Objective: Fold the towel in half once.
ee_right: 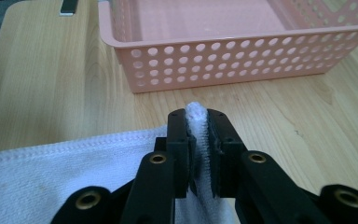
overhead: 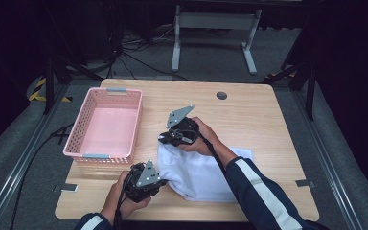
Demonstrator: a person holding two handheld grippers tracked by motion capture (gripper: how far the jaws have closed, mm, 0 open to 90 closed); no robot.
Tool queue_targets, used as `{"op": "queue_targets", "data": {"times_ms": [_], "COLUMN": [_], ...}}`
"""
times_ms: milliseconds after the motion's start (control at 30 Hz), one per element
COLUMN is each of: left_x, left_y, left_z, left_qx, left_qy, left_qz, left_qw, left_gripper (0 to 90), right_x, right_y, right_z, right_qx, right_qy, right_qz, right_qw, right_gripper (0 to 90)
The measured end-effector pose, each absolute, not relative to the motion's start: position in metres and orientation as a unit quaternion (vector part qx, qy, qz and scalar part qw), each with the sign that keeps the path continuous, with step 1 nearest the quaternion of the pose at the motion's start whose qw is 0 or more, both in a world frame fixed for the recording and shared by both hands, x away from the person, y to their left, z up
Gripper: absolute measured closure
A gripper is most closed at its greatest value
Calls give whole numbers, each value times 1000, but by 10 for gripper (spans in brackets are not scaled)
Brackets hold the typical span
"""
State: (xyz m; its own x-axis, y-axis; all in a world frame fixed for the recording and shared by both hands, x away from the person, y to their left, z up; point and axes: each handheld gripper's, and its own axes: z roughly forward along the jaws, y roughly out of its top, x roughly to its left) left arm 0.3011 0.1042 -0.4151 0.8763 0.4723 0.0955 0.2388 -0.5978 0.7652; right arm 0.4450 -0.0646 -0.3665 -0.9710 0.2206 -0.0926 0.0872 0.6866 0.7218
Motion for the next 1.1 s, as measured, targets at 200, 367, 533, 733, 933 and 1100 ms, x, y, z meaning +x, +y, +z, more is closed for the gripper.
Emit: {"op": "queue_targets", "data": {"times_ms": [200,367,533,733,933,1100], "left_x": [305,308,313,317,321,324], "left_y": [76,56,34,1,-31,-51], "left_z": [-403,-399,-395,-394,-397,-399], "left_qx": [891,898,903,916,924,929], "left_qy": [161,138,116,72,42,26], "left_qz": [153,151,145,136,133,121], "left_qw": [396,389,387,370,356,348], "left_gripper": [790,790,789,787,785,780], "right_x": [443,438,431,423,415,412], "right_y": [-92,-117,-154,-200,-238,-262], "right_z": [-356,-349,-342,-344,-351,-359], "right_qx": [85,91,111,138,168,189], "right_qy": [908,900,889,881,873,871], "right_qz": [401,414,432,438,441,436], "right_qw": [90,96,105,114,122,126], "right_gripper": [806,807,806,806,804,802]}}
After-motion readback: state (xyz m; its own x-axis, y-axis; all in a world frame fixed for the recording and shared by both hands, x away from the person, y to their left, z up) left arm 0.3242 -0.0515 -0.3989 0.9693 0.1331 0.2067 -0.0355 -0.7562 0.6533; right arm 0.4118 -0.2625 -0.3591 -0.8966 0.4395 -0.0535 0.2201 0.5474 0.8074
